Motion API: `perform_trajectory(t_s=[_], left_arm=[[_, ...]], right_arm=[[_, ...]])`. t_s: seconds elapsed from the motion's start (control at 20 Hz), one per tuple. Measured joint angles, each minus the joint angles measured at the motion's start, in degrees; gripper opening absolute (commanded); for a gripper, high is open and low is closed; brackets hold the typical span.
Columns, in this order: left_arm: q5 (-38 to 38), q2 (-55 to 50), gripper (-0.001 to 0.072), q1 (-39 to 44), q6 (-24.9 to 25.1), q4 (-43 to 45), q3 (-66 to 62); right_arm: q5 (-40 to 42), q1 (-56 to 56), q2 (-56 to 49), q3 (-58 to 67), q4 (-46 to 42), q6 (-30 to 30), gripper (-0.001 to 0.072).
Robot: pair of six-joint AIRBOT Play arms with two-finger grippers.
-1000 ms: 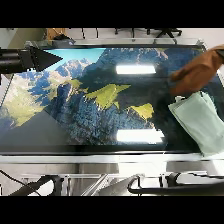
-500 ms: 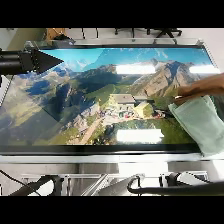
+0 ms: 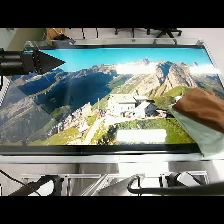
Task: Fold the shirts.
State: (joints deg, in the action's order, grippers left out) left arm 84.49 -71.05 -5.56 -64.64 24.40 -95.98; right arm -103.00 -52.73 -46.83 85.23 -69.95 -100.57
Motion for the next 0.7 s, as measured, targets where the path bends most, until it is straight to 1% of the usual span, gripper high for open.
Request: perform_trajectory(t_s=[0.1,0.2,0.35,0.4,0.45,0.5,0.6,0.7], left_arm=[[0.0,-0.1,0.0020,0.4,0.1,0.0,0.0],[0.0,-0.1,0.0020,0.7,0.2,0.0,0.0],[0.0,-0.1,0.0020,0.9,0.2,0.1,0.0],[0.0,-0.1,0.0020,0.9,0.3,0.1,0.0],[0.0,-0.1,0.0020,1.0,0.3,0.1,0.0],[0.0,-0.1,0.0020,1.0,0.4,0.1,0.0],[0.0,-0.1,0.0021,1.0,0.4,0.1,0.0],[0.0,-0.1,0.0020,1.0,0.4,0.1,0.0]], right_arm=[[0.7,0.0,0.6,-4.2,-3.3,-0.6,0.0019],[3.1,0.0,0.7,-7.5,-6.0,-0.9,0.0019],[7.1,0.0,-0.2,-10.2,-8.0,-1.0,0.0022],[7.8,0.0,-0.8,-10.7,-8.5,-1.1,0.0069],[8.3,0.0,-1.3,-11.0,-8.7,-1.3,0.0291],[8.4,0.0,-1.9,-11.3,-9.0,-1.3,0.0472],[7.7,0.0,-2.9,-11.6,-9.5,-0.8,0.0480],[6.0,0.0,-3.6,-11.4,-11.8,0.6,0.0481]])
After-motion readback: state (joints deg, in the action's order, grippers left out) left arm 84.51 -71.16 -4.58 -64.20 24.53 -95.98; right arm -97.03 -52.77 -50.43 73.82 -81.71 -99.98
